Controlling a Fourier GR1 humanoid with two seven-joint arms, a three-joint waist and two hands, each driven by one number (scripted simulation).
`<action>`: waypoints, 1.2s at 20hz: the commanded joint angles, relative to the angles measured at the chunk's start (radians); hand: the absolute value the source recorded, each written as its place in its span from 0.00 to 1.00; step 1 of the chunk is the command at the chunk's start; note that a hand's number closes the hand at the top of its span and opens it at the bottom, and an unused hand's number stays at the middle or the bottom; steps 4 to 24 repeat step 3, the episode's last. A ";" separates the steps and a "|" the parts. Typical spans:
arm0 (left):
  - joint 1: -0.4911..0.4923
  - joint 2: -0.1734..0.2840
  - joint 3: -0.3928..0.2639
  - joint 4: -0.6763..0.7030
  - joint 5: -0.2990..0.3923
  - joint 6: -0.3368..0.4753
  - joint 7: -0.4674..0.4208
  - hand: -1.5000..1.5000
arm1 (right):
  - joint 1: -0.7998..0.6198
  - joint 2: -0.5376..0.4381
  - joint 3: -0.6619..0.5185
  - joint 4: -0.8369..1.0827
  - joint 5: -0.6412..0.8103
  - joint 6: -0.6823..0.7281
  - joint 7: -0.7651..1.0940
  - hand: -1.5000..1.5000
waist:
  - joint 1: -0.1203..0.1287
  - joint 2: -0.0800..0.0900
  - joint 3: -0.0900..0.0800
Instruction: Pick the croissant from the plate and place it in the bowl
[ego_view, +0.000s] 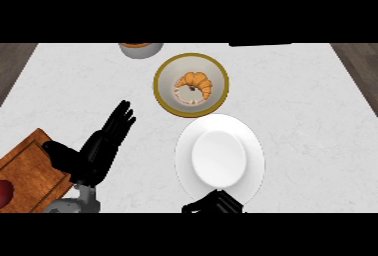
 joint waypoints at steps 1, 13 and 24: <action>-0.008 0.001 0.006 -0.009 -0.008 0.012 -0.001 0.50 | 0.298 -0.054 0.232 0.004 0.081 -0.182 -0.128 1.00 | 0.007 0.006 0.002; -0.031 0.006 0.010 -0.001 0.005 0.000 0.015 0.50 | 0.386 -0.070 0.359 0.054 0.097 -0.214 -0.177 1.00 | 0.014 0.008 0.002; -0.031 0.006 0.010 -0.001 0.005 0.000 0.015 0.50 | 0.386 -0.070 0.359 0.054 0.097 -0.214 -0.177 1.00 | 0.014 0.008 0.002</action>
